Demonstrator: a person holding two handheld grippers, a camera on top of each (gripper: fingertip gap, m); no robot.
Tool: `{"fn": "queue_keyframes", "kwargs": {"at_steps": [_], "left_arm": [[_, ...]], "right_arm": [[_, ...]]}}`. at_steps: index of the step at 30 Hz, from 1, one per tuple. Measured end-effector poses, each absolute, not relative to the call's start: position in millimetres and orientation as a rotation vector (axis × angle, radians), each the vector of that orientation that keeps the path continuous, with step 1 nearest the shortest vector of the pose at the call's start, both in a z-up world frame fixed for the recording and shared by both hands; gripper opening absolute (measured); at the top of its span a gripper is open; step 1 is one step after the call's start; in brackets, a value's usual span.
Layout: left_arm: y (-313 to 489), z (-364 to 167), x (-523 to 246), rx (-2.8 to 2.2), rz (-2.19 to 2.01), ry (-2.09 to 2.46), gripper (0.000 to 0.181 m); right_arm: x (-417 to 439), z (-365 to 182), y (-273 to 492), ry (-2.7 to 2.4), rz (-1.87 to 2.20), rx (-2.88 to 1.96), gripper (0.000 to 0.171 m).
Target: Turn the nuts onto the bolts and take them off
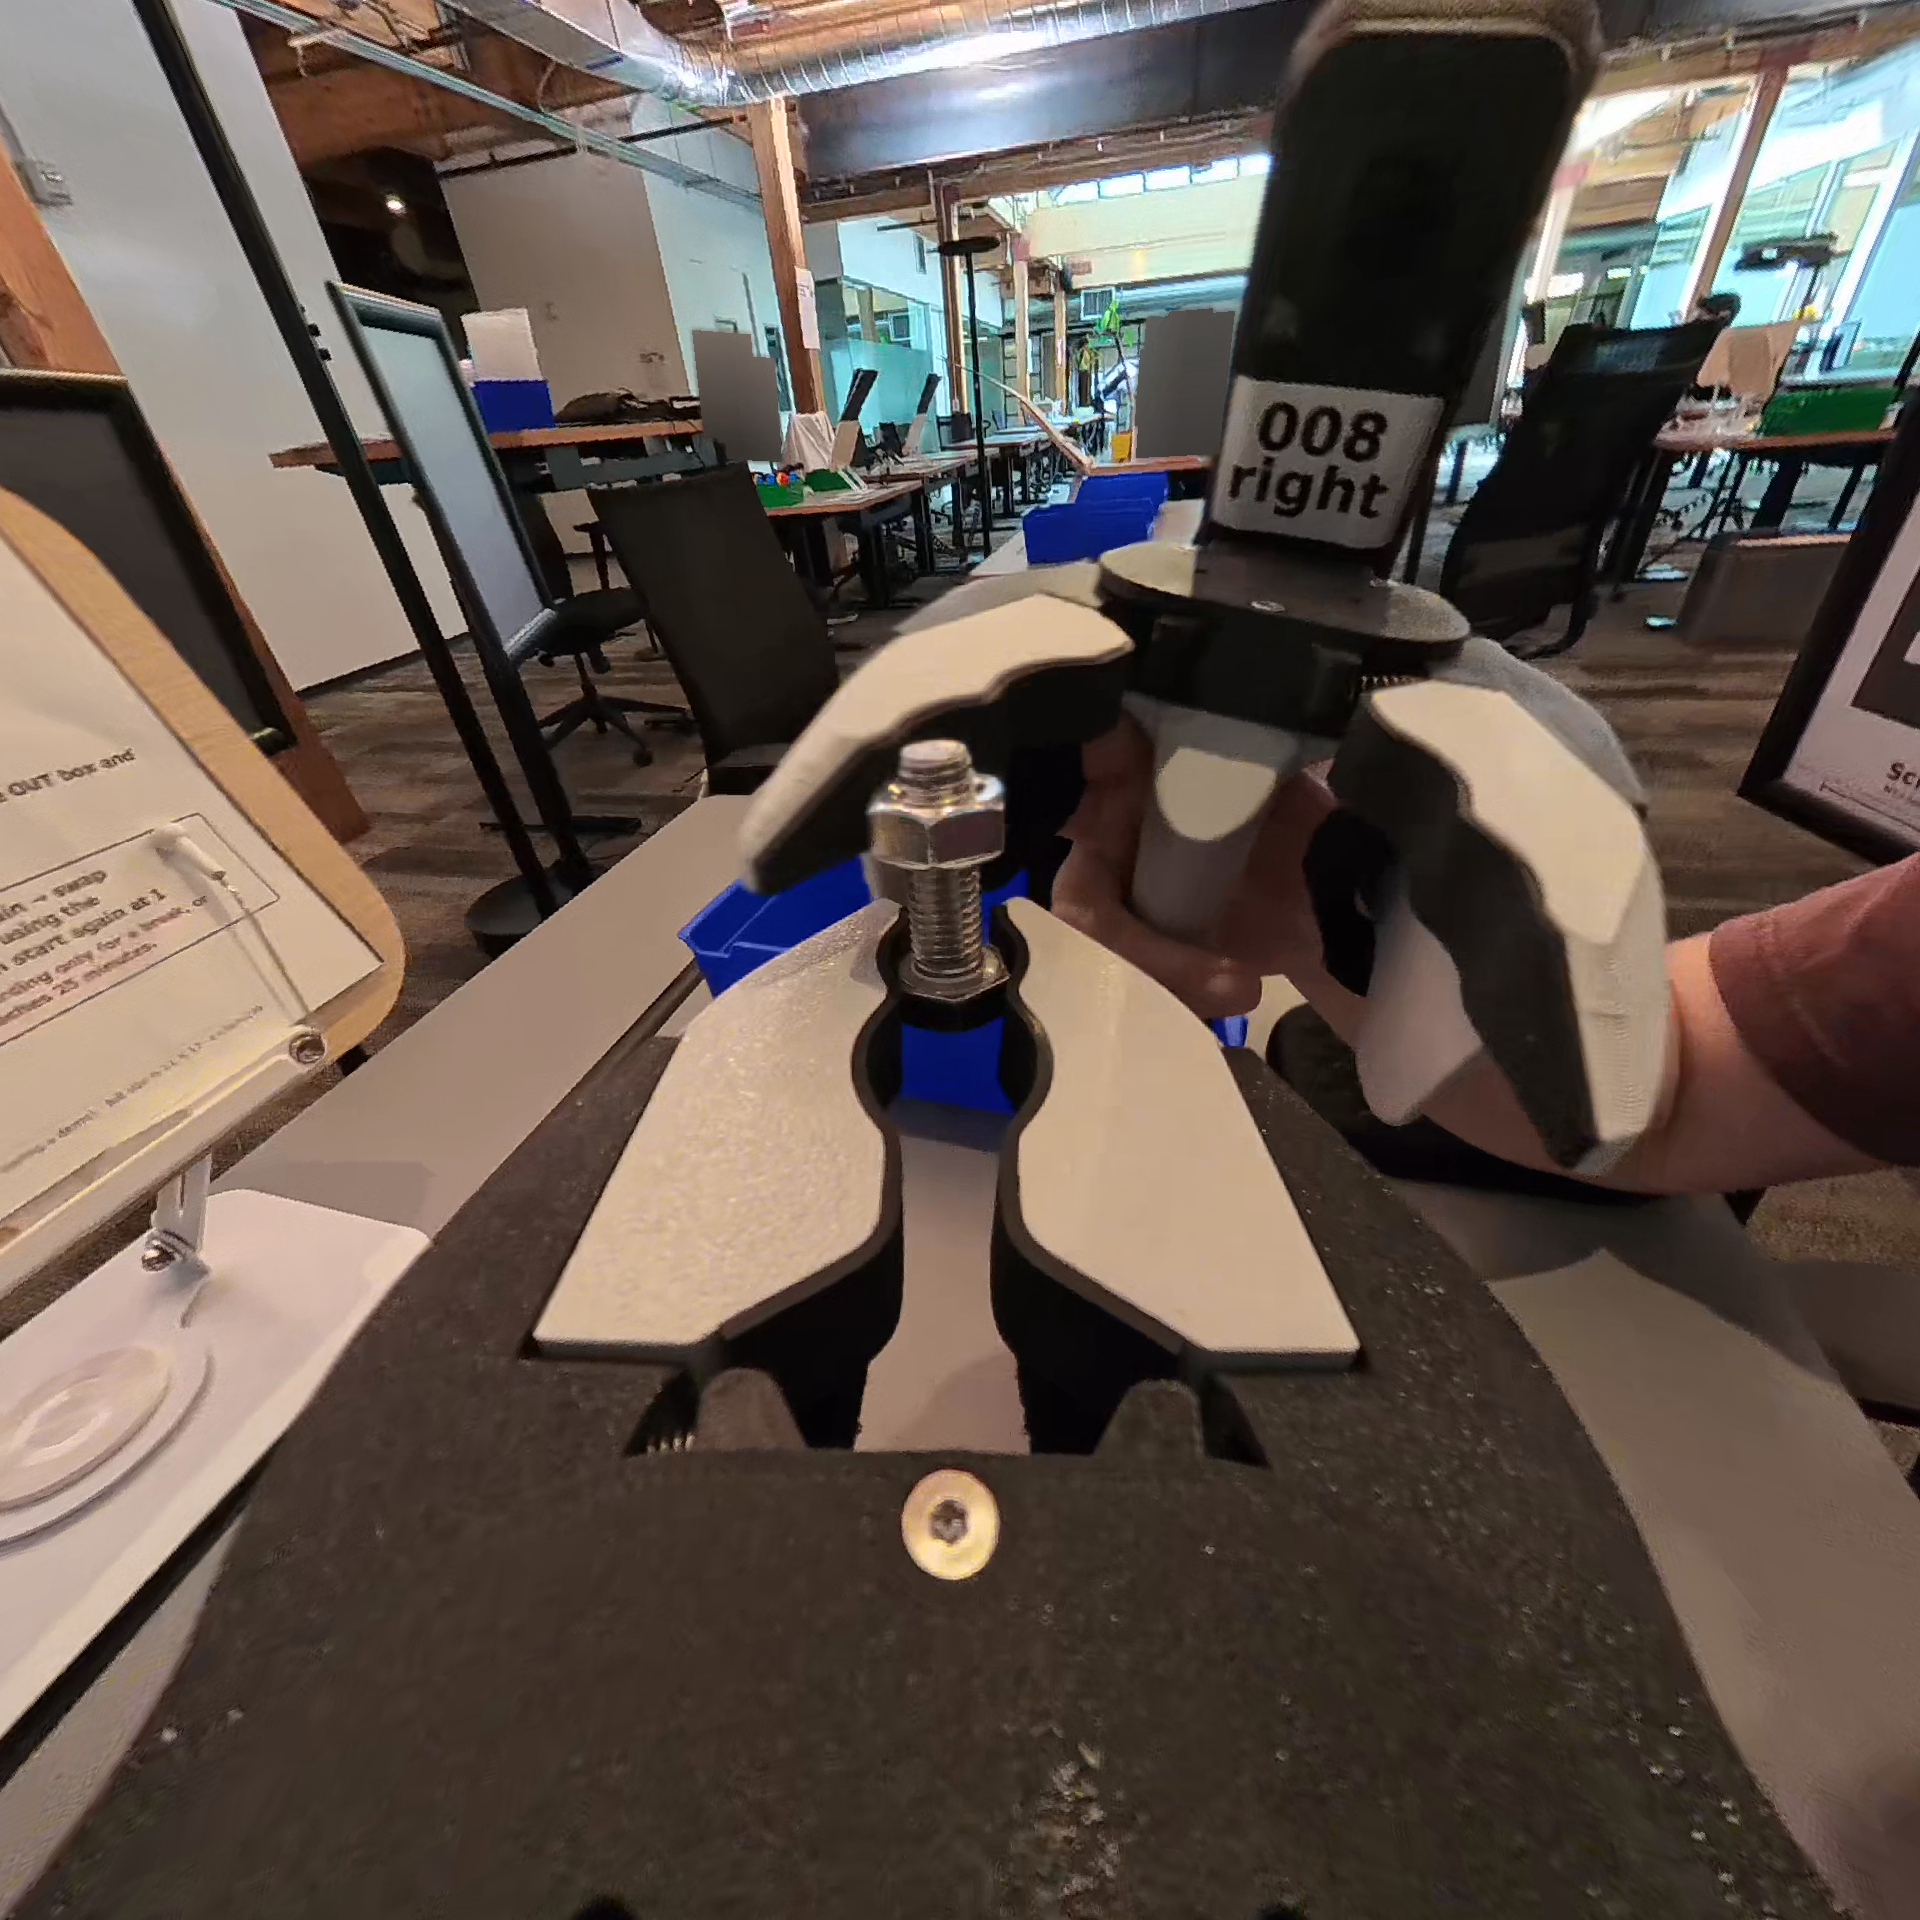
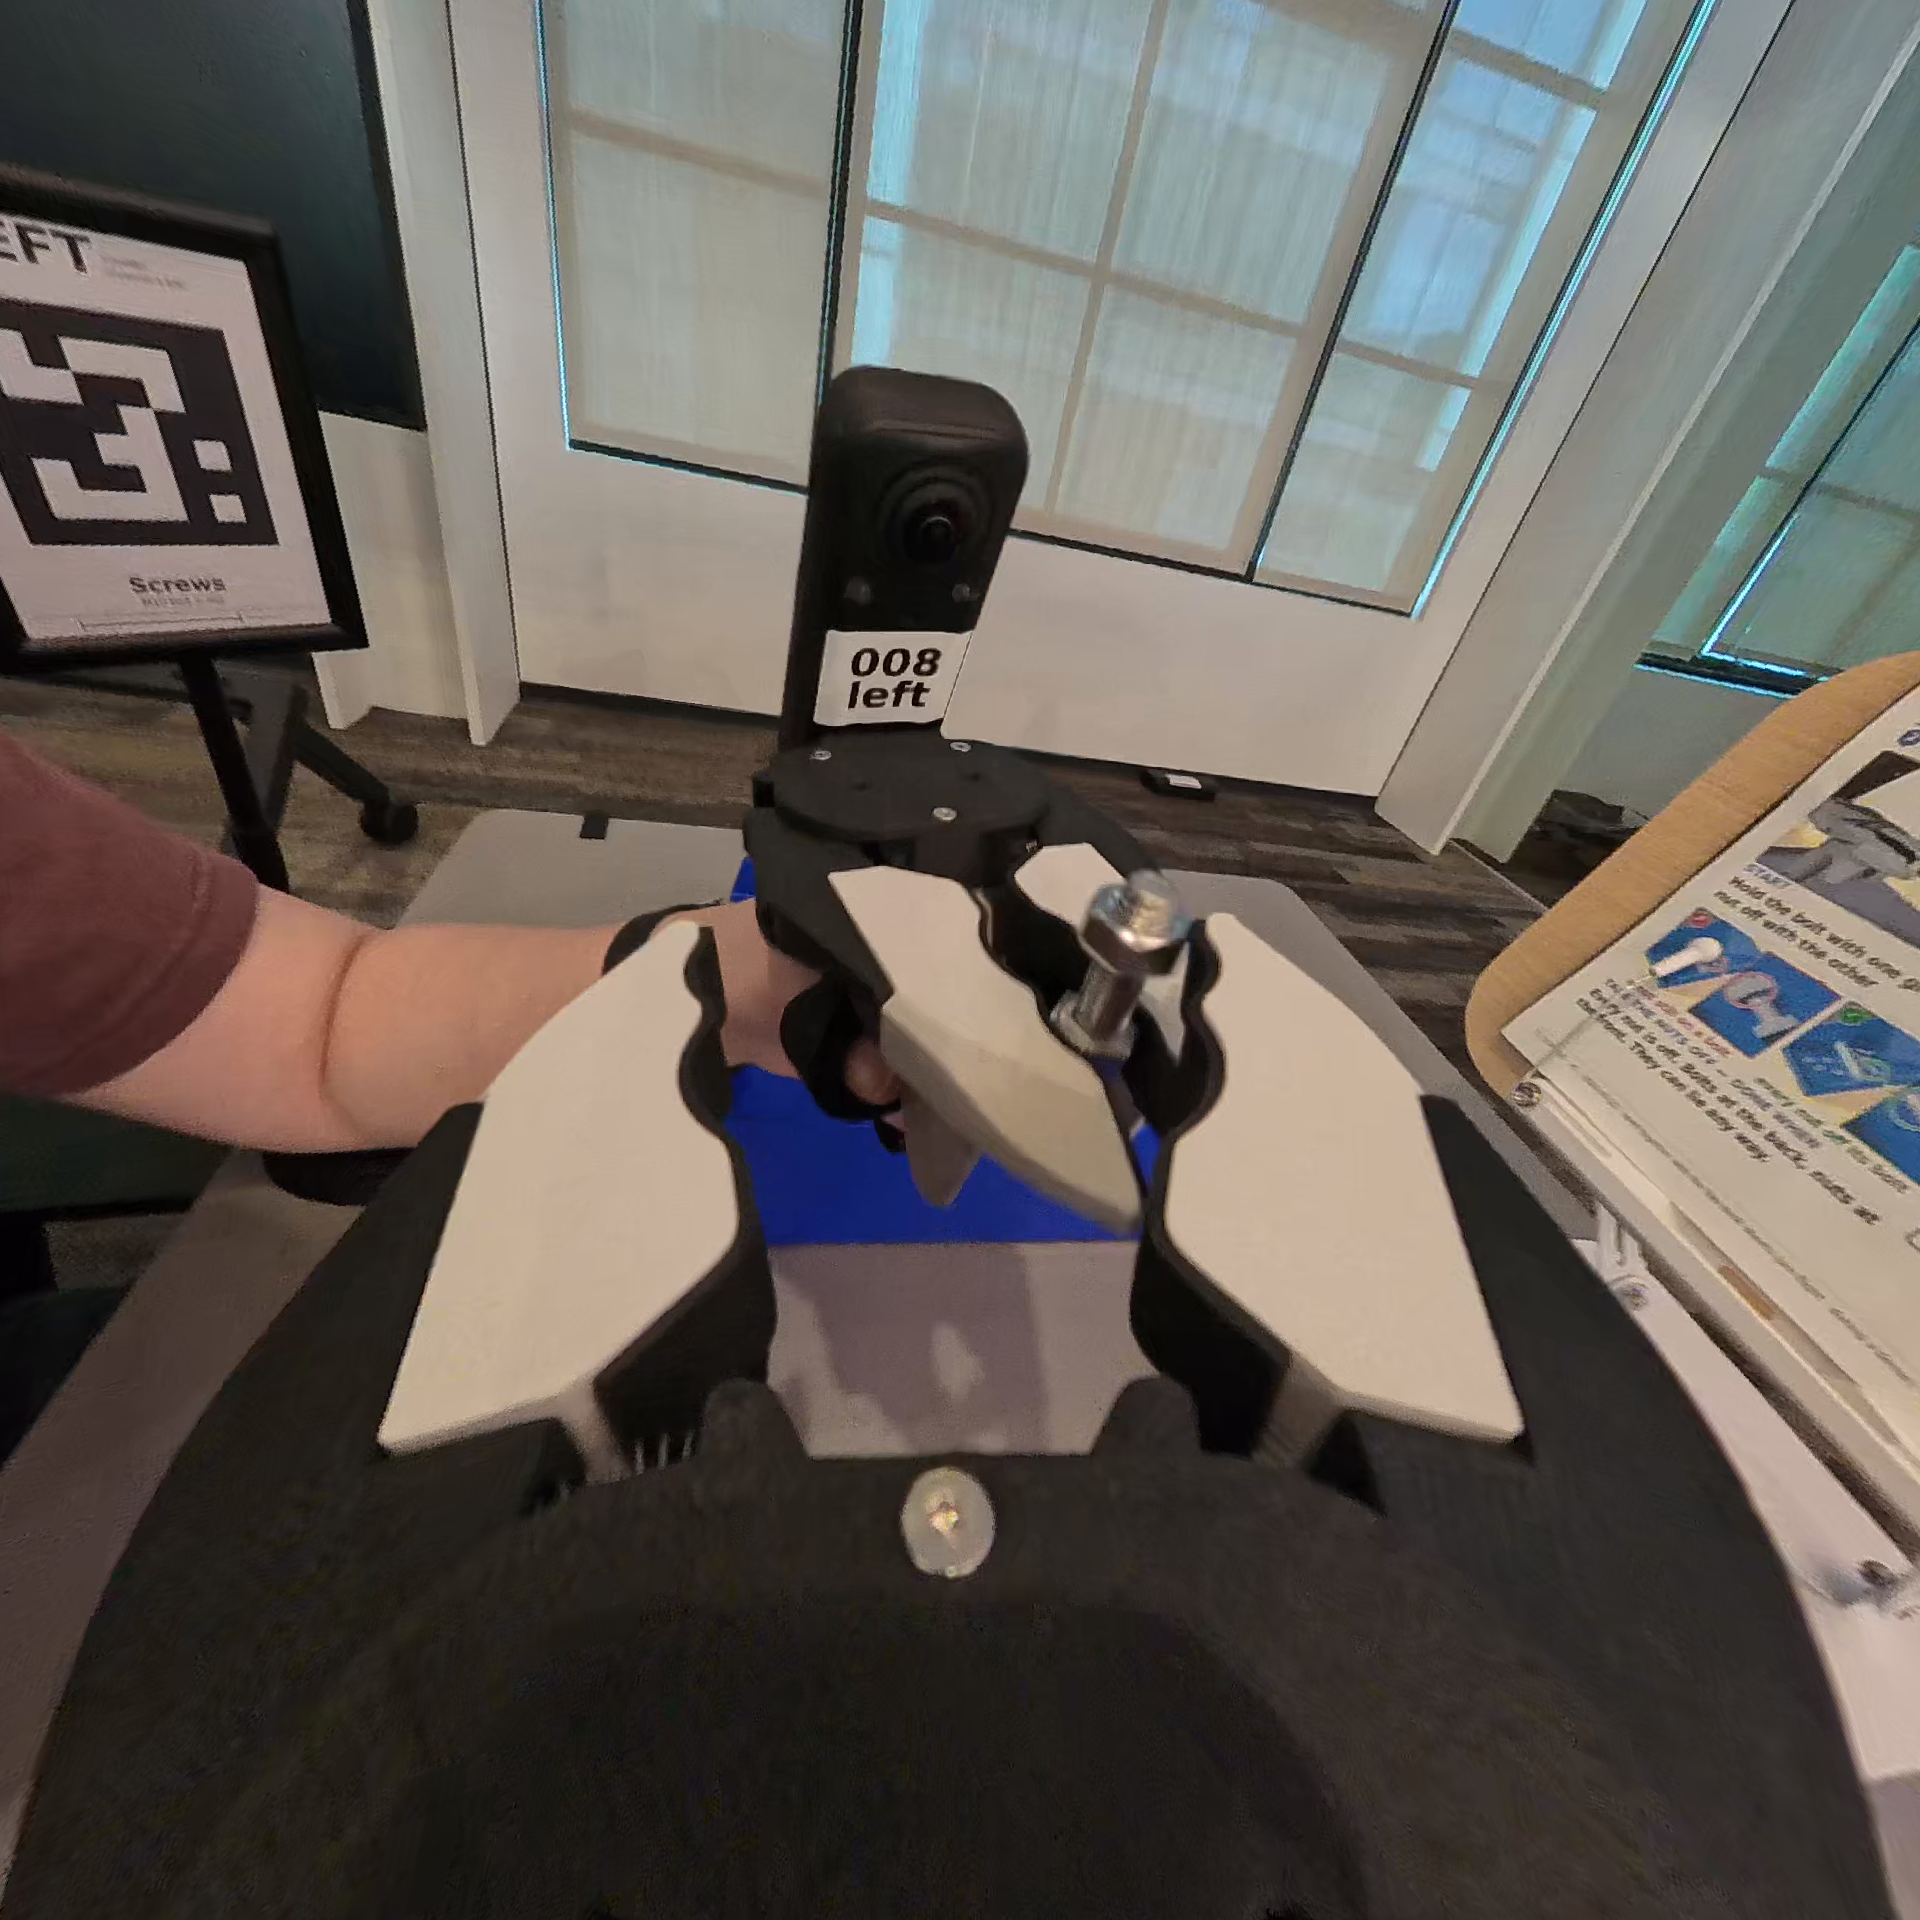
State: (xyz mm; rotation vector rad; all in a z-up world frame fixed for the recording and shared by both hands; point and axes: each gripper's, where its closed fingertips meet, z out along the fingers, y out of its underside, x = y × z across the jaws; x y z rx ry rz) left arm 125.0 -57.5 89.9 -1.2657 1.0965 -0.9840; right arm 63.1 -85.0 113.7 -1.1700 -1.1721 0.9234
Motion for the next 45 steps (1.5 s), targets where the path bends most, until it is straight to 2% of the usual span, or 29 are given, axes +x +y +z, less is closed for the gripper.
{"fn": "queue_keyframes", "kwargs": {"at_steps": [3,7,12,14,15,19,25,27,30,33,45], "left_arm": [[-45.3,95.6,111.1,-1.284,-0.987,1.027,0.013],[-49.2,95.0,111.9,-1.285,-1.013,1.047,0.013],[-53.0,85.6,124.0,-1.297,-0.951,1.1,0.013],[-47.4,89.2,117.0,-1.302,-0.969,1.06,0.013],[-45.3,91.2,112.8,-1.308,-0.986,1.044,0.013],[-49.1,96.9,109.8,-1.279,-1.006,1.046,0.013],[-59.5,84.9,126.2,-1.282,-0.951,1.14,0.013],[-61.5,89.3,125.6,-1.279,-1.03,1.11,0.013],[-63.8,100.6,120.0,-1.265,-1.183,1.044,0.014],[-61.8,102.0,116.3,-1.261,-1.157,1.042,0.013],[-65.2,91.3,125.4,-1.272,-1.048,1.121,0.013]], "right_arm": [[73.5,122.5,-87.4,-1.163,0.95,-1.154,0.07],[75.8,128.2,-78.1,-1.078,0.953,-1.159,0.083],[65.0,118.1,-83.1,-1.128,0.993,-1.178,0.084],[71.7,118.5,-82.9,-1.153,0.955,-1.184,0.076],[75.8,120.5,-85.6,-1.169,0.965,-1.177,0.064],[86.4,133.7,-80.3,-1.088,0.968,-1.158,0.07],[69.5,117.6,-84.0,-1.161,0.956,-1.175,0.075],[72.6,119.4,-79.3,-1.14,0.922,-1.165,0.068],[81.8,123.0,-72.2,-1.084,1.007,-1.2,0.048],[88.5,125.0,-64.7,-1.021,1.099,-1.234,0.03],[80.9,112.3,-65.2,-1.043,1.216,-1.288,0.013]]}}
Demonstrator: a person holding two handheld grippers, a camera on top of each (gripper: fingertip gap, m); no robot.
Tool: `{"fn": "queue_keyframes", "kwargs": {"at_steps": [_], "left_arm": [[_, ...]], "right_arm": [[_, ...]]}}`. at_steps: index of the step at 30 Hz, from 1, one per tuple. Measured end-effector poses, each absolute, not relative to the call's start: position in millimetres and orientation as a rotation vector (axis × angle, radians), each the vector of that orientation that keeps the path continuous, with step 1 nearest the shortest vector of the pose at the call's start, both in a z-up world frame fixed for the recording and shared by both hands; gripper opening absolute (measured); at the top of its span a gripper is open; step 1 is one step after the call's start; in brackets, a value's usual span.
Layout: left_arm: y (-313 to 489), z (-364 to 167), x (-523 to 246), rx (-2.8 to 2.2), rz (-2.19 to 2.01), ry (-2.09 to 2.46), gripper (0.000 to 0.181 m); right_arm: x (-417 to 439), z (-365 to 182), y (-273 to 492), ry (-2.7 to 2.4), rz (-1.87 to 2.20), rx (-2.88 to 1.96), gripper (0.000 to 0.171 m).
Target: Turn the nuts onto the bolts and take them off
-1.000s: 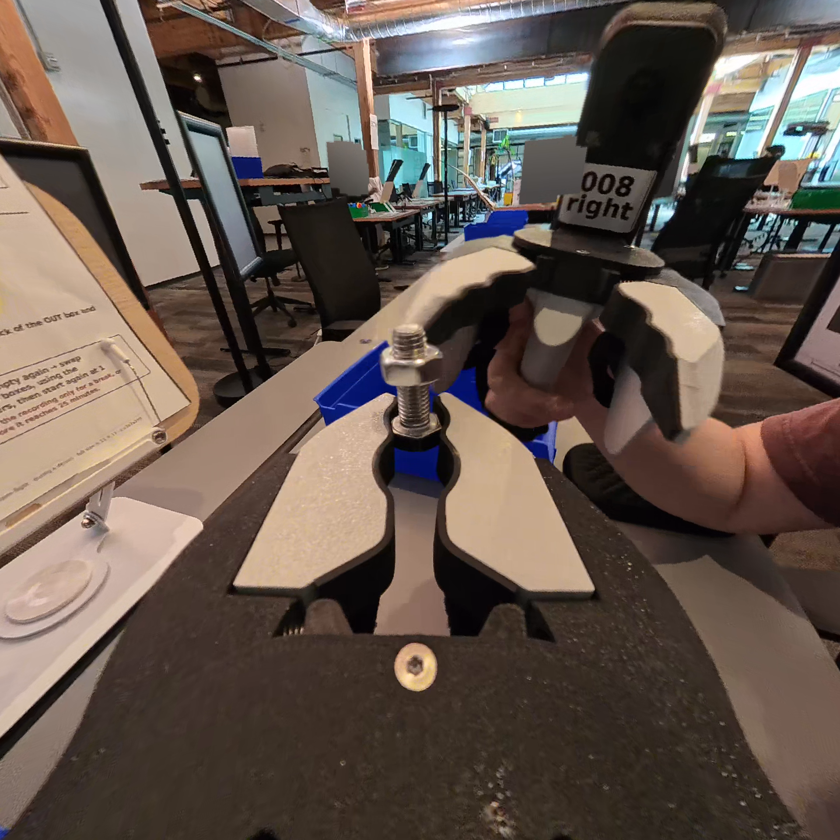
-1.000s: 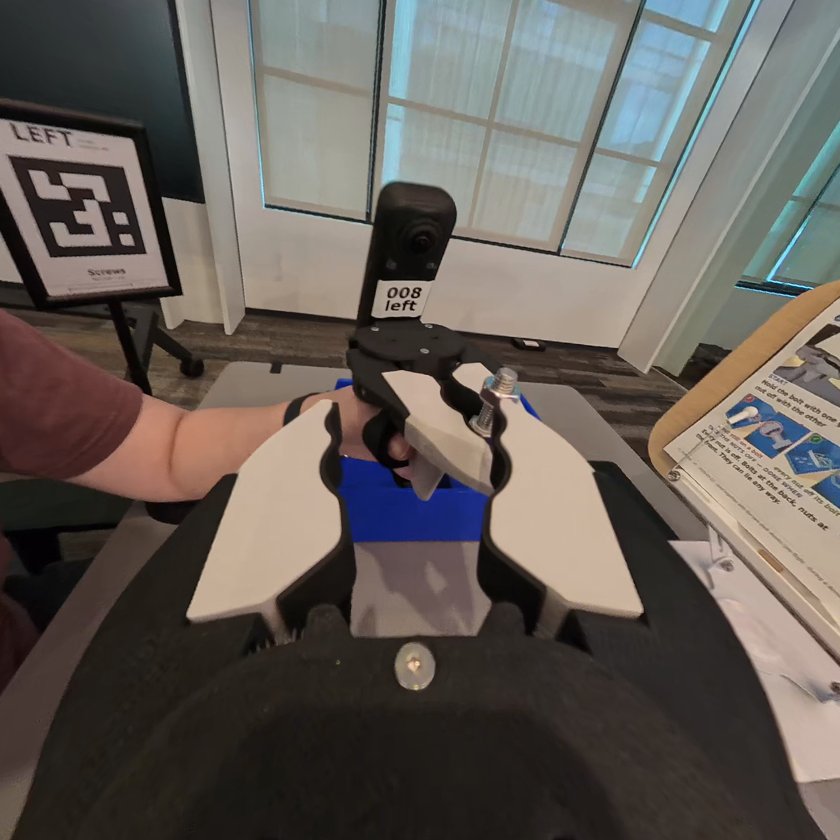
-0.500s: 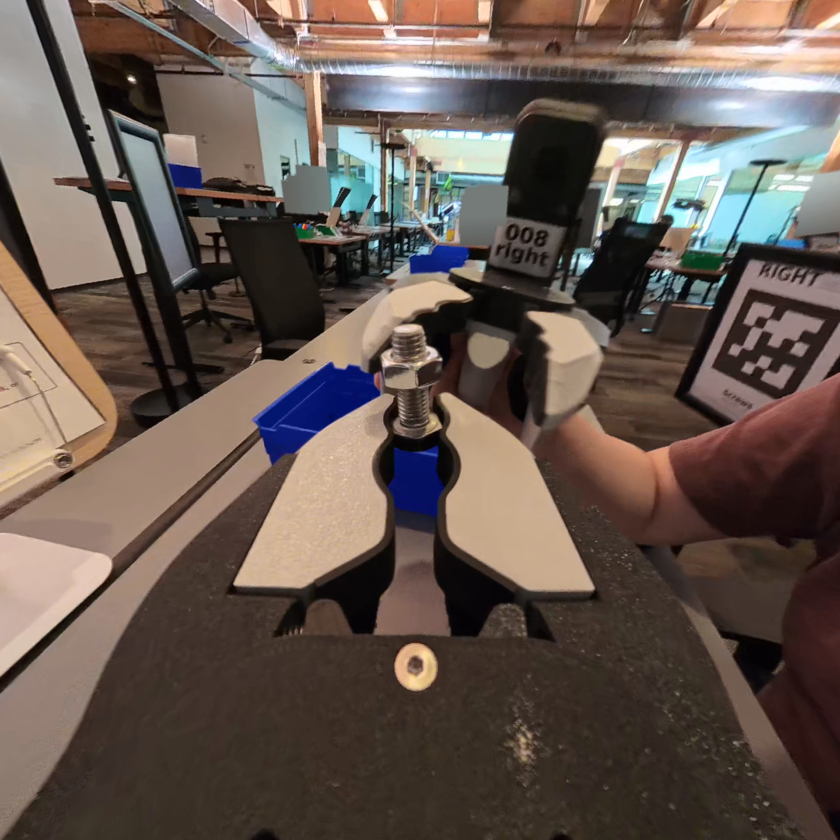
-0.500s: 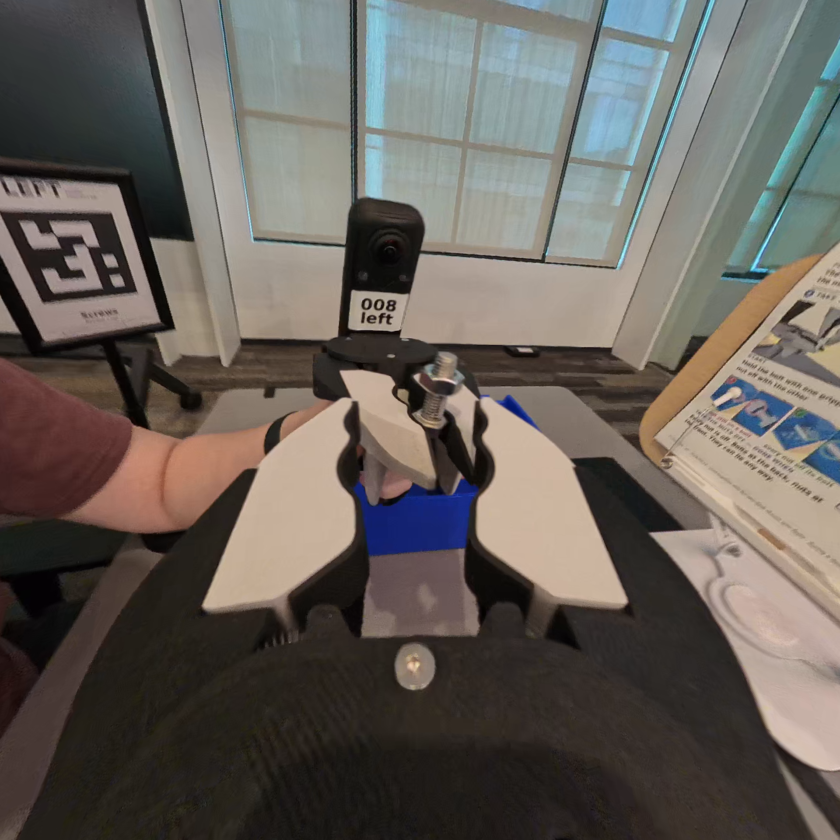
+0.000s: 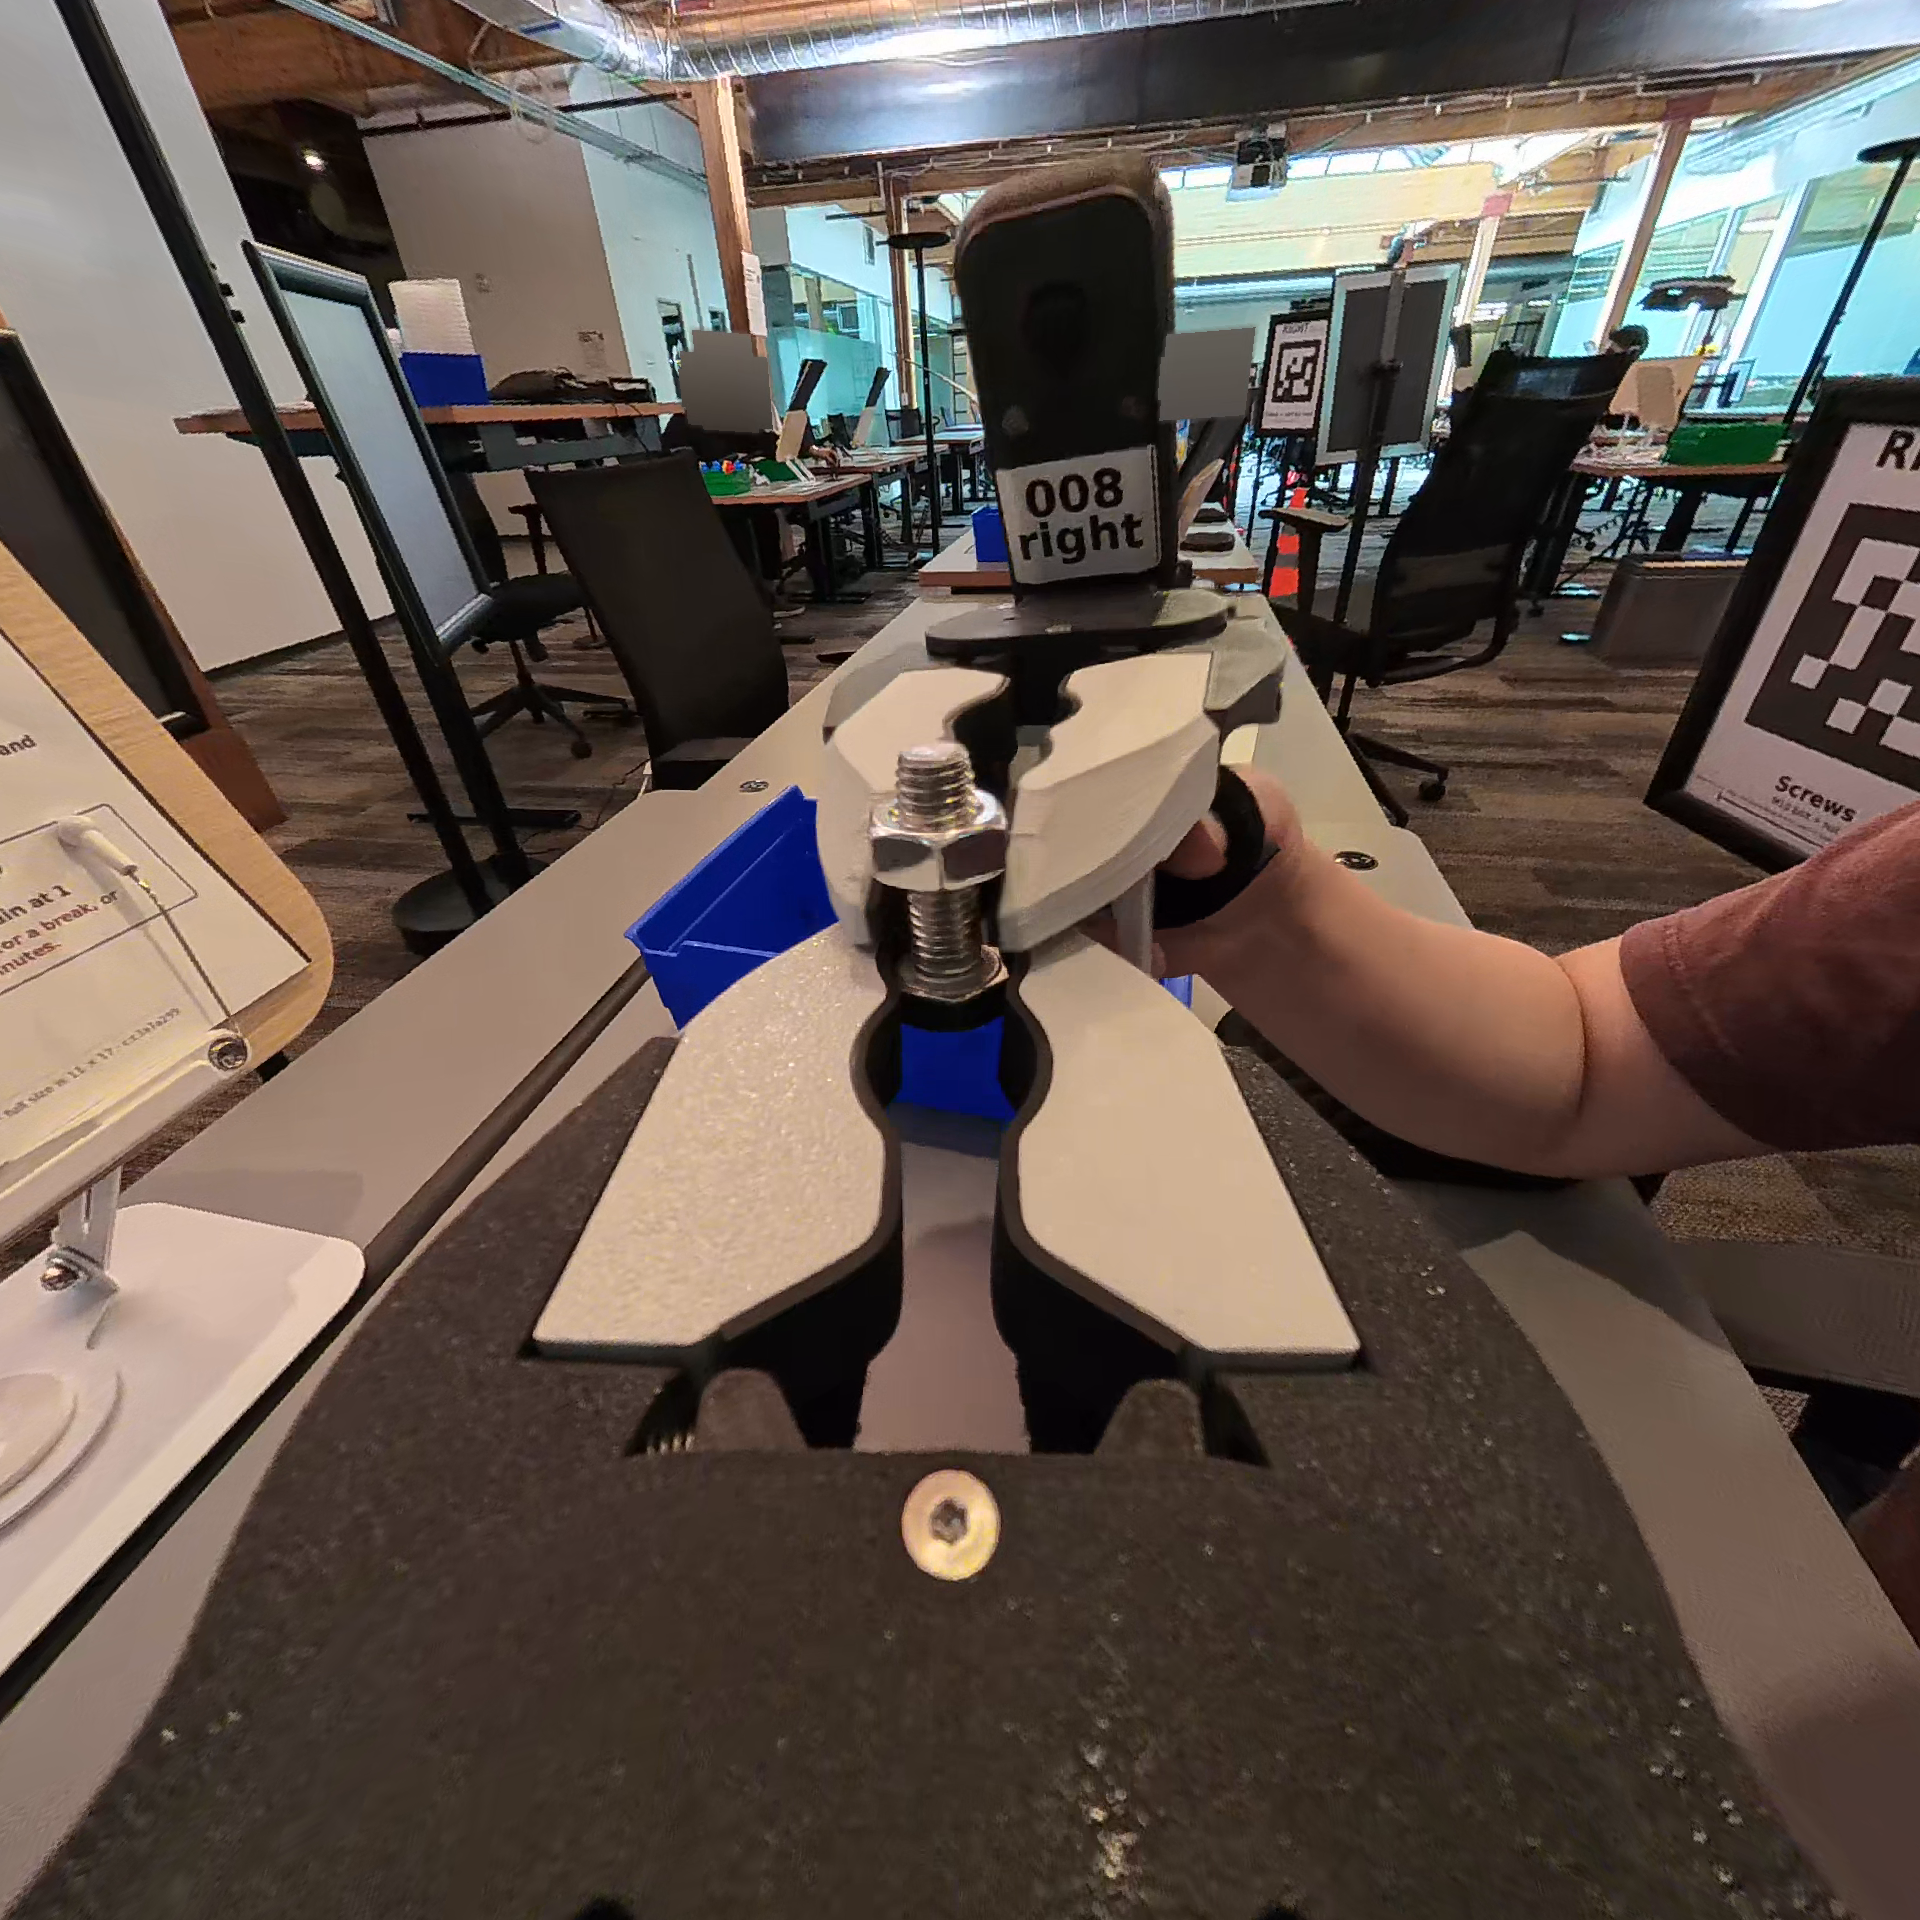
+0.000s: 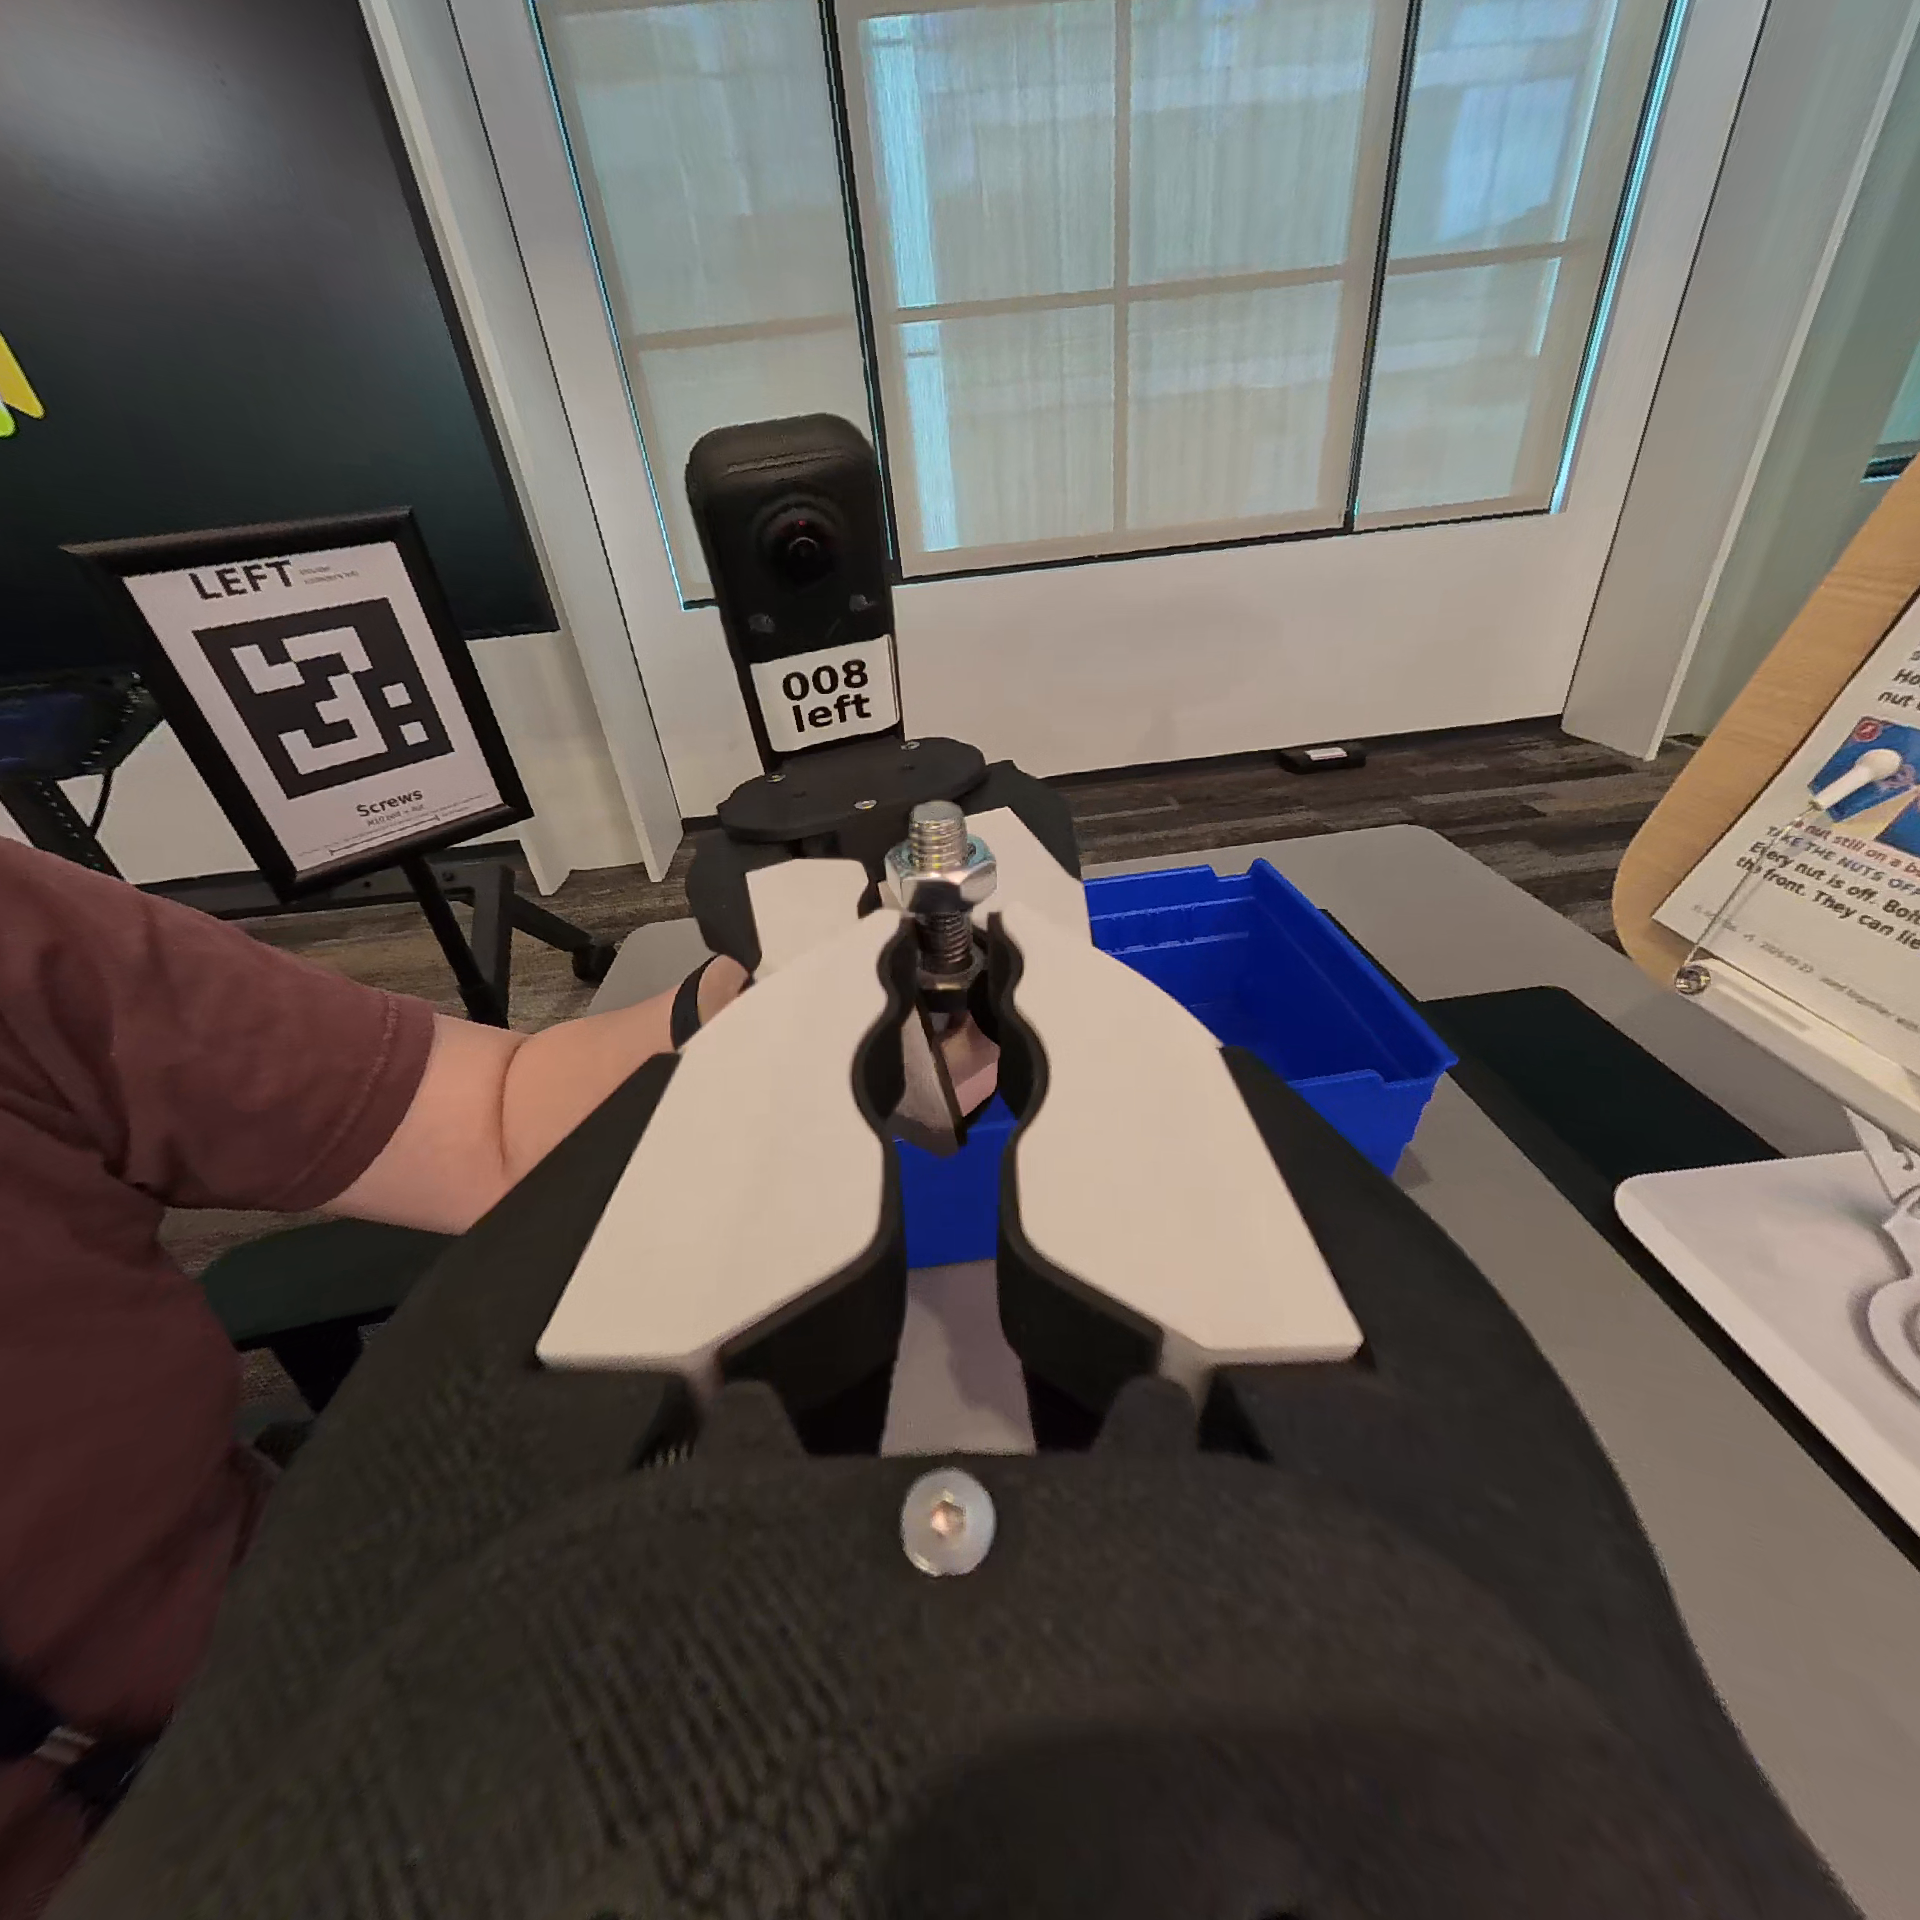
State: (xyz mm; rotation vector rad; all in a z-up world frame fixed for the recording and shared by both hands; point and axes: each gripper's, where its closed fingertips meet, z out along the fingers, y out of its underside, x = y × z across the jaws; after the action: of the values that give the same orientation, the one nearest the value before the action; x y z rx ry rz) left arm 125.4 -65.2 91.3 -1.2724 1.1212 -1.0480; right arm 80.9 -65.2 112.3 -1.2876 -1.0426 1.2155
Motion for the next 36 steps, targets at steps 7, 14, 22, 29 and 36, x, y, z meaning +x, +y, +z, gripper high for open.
{"fn": "queue_keyframes", "kwargs": {"at_steps": [7,14,22,29,36], "left_arm": [[-66.7,90.9,125.8,-1.275,-1.068,1.128,0.013],[-70.2,91.5,126.8,-1.285,-1.142,1.136,0.015],[-53.5,89.4,123.8,-1.336,-1.035,1.057,0.041],[-41.4,73.7,116.0,-1.428,-0.878,1.116,0.044],[-36.6,84.0,98.4,-1.453,-0.852,1.082,0.043]], "right_arm": [[79.8,111.8,-65.8,-1.047,1.23,-1.256,0.013],[83.0,112.8,-66.7,-1.038,1.326,-1.24,0.01],[95.0,120.1,-60.0,-0.962,1.436,-1.201,0.01],[131.6,116.7,-52.0,-1.039,1.314,-1.336,0.01],[312.9,36.5,-23.0,-0.814,0.58,-2.108,0.01]]}}
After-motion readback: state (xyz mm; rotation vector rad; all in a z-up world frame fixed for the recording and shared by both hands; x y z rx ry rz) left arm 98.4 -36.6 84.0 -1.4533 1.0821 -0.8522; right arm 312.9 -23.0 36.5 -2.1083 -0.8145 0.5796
